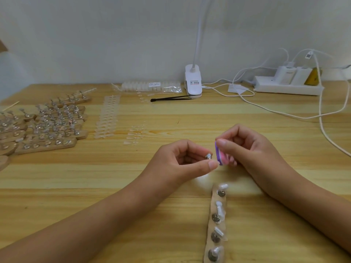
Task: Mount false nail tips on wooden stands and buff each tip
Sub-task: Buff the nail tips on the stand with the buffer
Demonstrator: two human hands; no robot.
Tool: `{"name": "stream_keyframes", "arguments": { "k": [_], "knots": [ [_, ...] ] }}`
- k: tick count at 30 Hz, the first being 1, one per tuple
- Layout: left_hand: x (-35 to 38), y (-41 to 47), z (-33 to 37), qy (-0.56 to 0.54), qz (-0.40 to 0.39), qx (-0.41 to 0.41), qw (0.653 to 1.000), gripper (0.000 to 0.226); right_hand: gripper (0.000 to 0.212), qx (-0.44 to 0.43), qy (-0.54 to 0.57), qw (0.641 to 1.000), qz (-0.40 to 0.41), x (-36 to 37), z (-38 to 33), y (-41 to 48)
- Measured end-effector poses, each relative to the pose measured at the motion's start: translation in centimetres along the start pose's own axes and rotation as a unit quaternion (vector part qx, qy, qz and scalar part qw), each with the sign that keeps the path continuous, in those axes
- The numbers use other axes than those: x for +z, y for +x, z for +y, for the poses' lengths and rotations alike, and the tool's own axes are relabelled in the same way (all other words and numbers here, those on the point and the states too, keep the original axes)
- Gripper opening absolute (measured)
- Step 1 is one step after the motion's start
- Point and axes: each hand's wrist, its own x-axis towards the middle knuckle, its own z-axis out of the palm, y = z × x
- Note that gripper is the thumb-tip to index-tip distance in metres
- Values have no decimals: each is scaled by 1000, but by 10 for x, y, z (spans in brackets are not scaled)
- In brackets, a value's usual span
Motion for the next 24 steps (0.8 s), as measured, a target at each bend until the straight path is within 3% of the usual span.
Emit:
{"name": "stream_keyframes", "arguments": {
  "k": [2,6,12,15,17,20,22,24],
  "knots": [
    [0,-1,1,1,5,2,1000,18,23,3,24,1000,17,-4,0,1],
    [1,0,0,3,22,-1,1000,22,13,-33,40,996,-71,-2,-1,-7],
    [1,-2,0,-5,0,0,1000,14,18,-47,17,999,5,-1,-2,-2],
    [0,-1,-1,-8,12,-4,1000,16,6,-64,75,994,-51,-3,-3,-8],
    [-1,0,-1,-8,14,-6,1000,20,8,-63,45,993,-87,0,-3,-9],
    [-2,1,-1,-21,14,-12,1000,17,20,-59,4,997,-43,2,1,-5],
    [-1,1,-1,-24,17,-14,999,14,20,-82,15,997,-4,0,0,-4],
    [-1,1,-1,-28,23,-16,999,14,13,-118,42,992,-15,-3,-1,-8]
  ]
}}
